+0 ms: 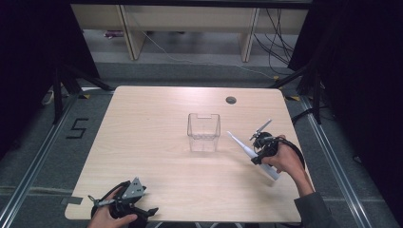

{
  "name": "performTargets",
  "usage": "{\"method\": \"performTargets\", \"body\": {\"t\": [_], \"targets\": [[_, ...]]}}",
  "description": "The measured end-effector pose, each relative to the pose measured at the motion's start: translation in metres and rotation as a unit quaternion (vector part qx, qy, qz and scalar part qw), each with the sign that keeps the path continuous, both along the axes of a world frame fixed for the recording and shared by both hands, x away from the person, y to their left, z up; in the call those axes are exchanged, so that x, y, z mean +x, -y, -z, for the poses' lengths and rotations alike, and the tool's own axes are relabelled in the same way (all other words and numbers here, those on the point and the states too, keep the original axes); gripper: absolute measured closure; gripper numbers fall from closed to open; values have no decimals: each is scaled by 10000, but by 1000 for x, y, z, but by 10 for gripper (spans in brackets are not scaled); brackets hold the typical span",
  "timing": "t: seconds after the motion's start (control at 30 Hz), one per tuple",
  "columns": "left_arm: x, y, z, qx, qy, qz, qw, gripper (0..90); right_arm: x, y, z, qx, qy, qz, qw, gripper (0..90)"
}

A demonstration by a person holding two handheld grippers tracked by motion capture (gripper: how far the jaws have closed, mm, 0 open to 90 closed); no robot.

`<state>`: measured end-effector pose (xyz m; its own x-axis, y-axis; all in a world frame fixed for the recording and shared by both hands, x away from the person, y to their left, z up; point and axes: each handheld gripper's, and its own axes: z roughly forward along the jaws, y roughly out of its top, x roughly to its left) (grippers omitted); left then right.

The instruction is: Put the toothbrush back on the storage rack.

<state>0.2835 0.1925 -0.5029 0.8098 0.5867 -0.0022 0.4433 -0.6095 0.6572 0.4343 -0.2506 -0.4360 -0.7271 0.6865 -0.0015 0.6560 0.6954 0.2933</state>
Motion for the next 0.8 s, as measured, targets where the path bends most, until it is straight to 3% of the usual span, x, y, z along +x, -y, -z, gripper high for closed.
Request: {"method": "performTargets", "body": {"t": [0.23, 0.3, 0.4, 0.43, 0.47, 0.5, 0.53, 0.57, 0.63, 0.73, 0.77, 0.8], "targets": [[0, 0, 0, -3, 0, -16, 10000, 148, 0, 9, -10, 312, 324, 127, 9989, 667], [1, 0, 0, 31, -46, -11, 10000, 148, -2, 9, -15, 468, 379, 383, 9974, 667], [0, 0, 0, 2, 6, -15, 10000, 148, -1, 10, -19, 674, 534, 417, 9954, 667], [0, 0, 0, -14, -7, -26, 10000, 148, -1, 10, -20, 675, 633, 573, 9941, 667], [-1, 0, 0, -53, -35, -77, 10000, 148, 0, 11, -22, 916, 691, 506, 9921, 667], [-1, 0, 0, -53, -35, -77, 10000, 148, 0, 11, -22, 916, 691, 506, 9921, 667], [-1, 0, 0, -54, -29, -70, 10000, 148, 2, 13, -23, 1068, 936, 502, 9886, 667], [-1, 0, 0, -58, -24, -70, 10000, 148, 2, 13, -23, 1068, 936, 502, 9886, 667], [0, 0, -1, -52, 15, -47, 10000, 148, 5, 13, -23, 1304, 1184, 485, 9832, 667], [0, 0, -1, -44, 13, -50, 10000, 148, 7, 12, -24, 1359, 1224, 520, 9817, 667], [0, 0, -1, -43, 12, -50, 10000, 148, 9, 10, -24, 1520, 1304, 575, 9781, 667], [0, -1, -1, -41, 13, -48, 10000, 148, 9, 9, -24, 1493, 1296, 574, 9786, 666]]}}
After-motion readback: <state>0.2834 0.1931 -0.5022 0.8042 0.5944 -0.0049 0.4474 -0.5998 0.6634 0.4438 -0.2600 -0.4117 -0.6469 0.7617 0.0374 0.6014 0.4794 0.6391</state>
